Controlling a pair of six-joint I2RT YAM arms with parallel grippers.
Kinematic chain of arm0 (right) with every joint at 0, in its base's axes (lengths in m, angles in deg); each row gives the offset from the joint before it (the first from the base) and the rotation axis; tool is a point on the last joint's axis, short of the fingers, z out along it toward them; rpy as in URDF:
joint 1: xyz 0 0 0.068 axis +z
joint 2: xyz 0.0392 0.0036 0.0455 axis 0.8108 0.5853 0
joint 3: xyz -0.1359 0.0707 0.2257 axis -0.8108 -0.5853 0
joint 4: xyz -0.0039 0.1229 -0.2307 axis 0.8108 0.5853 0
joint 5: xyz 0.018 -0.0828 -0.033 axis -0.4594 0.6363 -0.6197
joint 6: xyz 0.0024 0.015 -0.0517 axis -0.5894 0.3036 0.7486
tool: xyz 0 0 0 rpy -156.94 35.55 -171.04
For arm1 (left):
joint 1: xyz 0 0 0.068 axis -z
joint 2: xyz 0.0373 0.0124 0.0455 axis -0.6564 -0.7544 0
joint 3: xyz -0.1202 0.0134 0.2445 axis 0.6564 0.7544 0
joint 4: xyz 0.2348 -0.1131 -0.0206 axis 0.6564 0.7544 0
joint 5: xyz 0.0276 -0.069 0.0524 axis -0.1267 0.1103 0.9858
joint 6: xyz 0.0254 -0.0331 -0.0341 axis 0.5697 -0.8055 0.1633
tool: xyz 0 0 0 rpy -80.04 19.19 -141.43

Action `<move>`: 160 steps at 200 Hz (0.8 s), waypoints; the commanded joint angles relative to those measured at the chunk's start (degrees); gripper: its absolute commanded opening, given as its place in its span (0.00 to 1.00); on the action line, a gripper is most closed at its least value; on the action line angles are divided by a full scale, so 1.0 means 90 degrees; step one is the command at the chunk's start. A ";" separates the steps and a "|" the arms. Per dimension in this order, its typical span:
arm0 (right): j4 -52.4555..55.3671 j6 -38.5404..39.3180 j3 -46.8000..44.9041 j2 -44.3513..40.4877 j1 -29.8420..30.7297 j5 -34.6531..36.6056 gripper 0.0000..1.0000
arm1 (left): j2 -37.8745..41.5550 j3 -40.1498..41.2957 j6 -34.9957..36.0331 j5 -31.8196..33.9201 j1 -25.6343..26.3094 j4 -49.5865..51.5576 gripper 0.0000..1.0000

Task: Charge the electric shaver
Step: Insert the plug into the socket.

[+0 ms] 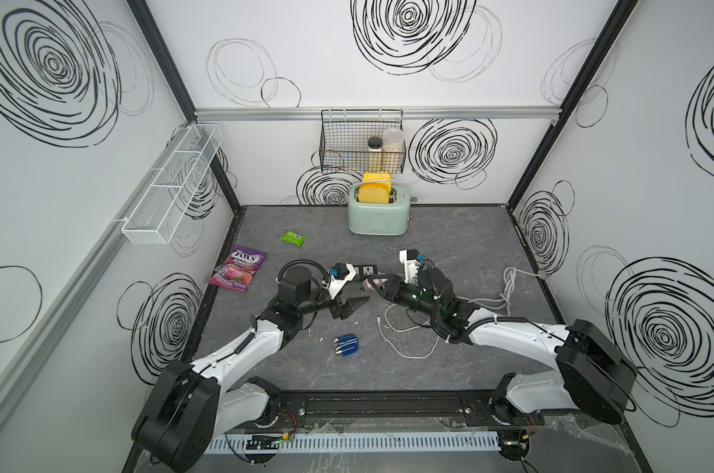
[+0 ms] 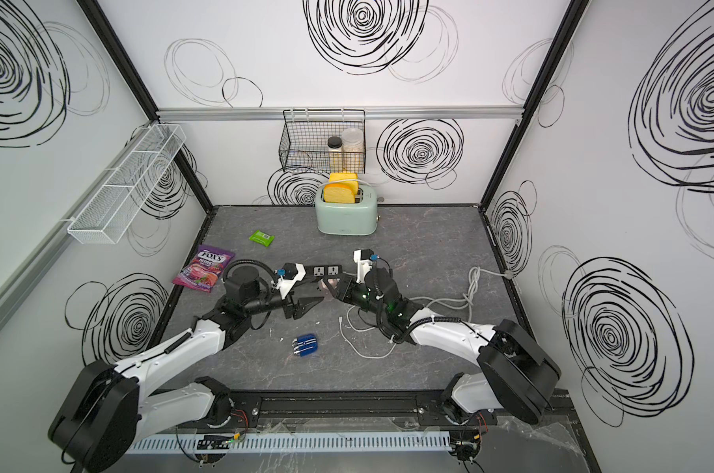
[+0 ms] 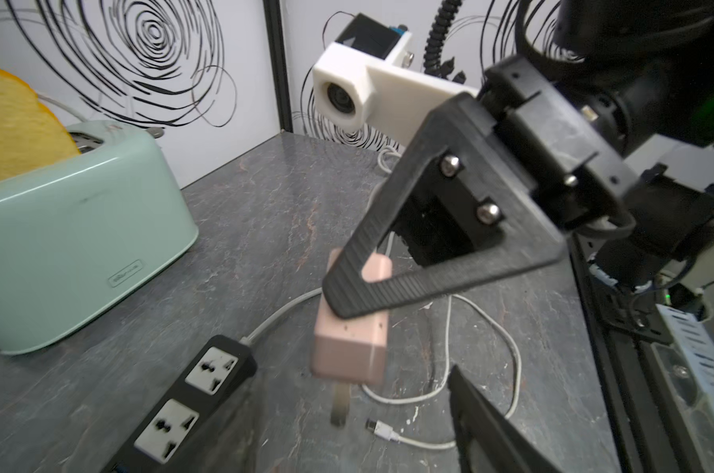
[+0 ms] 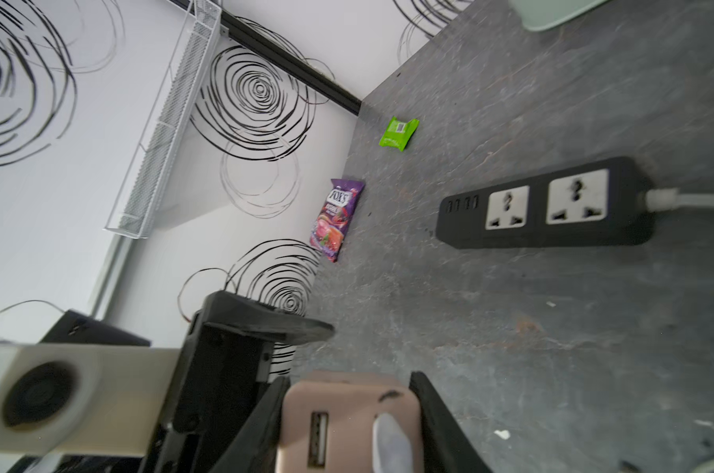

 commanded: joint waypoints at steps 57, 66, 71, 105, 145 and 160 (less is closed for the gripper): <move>0.1233 0.2360 0.1435 0.1432 -0.0156 0.1867 0.00 | 0.1368 0.0557 -0.0377 0.1835 -0.0547 0.0334 0.97; 0.1273 0.2496 0.1564 0.1634 -0.0156 0.2056 0.00 | 0.1432 0.0608 -0.0522 0.2047 -0.0631 0.0273 0.97; 0.1273 0.2541 0.1626 0.1731 -0.0157 0.2146 0.00 | 0.1455 0.0657 -0.0617 0.2181 -0.0673 0.0213 0.97; 0.1378 0.2820 0.2104 0.2416 -0.0161 0.2501 0.00 | 0.1538 0.1033 -0.1222 0.2707 -0.0875 -0.0275 0.97; 0.1393 0.2991 0.2427 0.2888 -0.0156 0.2886 0.00 | 0.1508 0.1040 -0.1025 0.2744 -0.0920 -0.0067 0.97; 0.1479 0.3106 0.2606 0.3080 -0.0161 0.2996 0.00 | 0.1507 0.1032 -0.0977 0.2724 -0.0931 -0.0072 0.97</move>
